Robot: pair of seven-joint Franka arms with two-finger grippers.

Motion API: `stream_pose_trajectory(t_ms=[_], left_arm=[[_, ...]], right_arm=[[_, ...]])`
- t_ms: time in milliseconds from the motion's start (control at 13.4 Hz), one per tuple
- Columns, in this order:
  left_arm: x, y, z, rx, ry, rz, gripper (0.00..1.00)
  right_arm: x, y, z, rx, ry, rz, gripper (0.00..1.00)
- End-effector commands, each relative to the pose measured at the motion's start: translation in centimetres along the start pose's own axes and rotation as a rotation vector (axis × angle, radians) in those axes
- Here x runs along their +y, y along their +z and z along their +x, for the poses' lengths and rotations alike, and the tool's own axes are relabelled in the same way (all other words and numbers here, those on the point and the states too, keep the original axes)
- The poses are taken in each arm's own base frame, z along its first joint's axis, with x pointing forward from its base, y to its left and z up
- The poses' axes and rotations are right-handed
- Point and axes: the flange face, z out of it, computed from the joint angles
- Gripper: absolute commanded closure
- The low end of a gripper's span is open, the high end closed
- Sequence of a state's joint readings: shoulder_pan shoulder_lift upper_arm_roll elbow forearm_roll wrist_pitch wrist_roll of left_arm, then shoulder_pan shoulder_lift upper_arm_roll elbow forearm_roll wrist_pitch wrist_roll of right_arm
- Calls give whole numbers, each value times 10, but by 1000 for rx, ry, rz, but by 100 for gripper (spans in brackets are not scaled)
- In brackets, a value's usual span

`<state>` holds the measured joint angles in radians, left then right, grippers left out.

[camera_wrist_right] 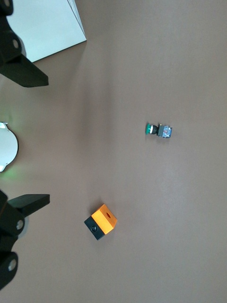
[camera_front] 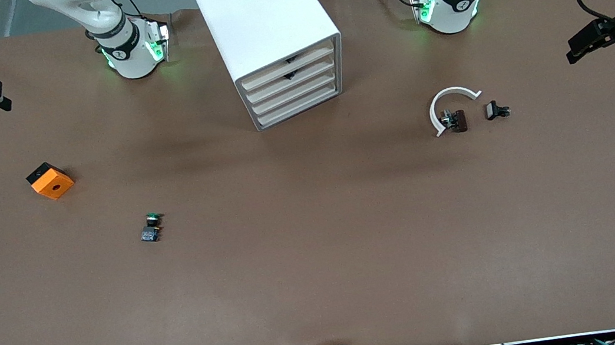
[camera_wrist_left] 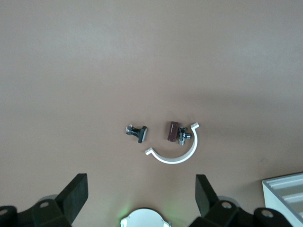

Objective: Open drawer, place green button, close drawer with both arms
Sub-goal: 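Move the left gripper toward the white cabinet's drawer handle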

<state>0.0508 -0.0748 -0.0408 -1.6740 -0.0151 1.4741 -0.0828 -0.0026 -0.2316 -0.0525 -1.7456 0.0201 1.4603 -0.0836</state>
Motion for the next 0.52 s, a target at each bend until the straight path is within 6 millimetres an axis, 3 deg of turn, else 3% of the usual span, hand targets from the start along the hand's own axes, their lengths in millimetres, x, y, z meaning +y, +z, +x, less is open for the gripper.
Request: stream_pose_trajectory(t_ms=[0, 447], left_arm=[[17, 23, 16, -79, 18, -62, 0], [68, 102, 50, -253, -50, -133, 0]], right_arm=[[1, -3, -5, 10, -8, 6, 0], [4, -8, -4, -5, 1, 6, 0]])
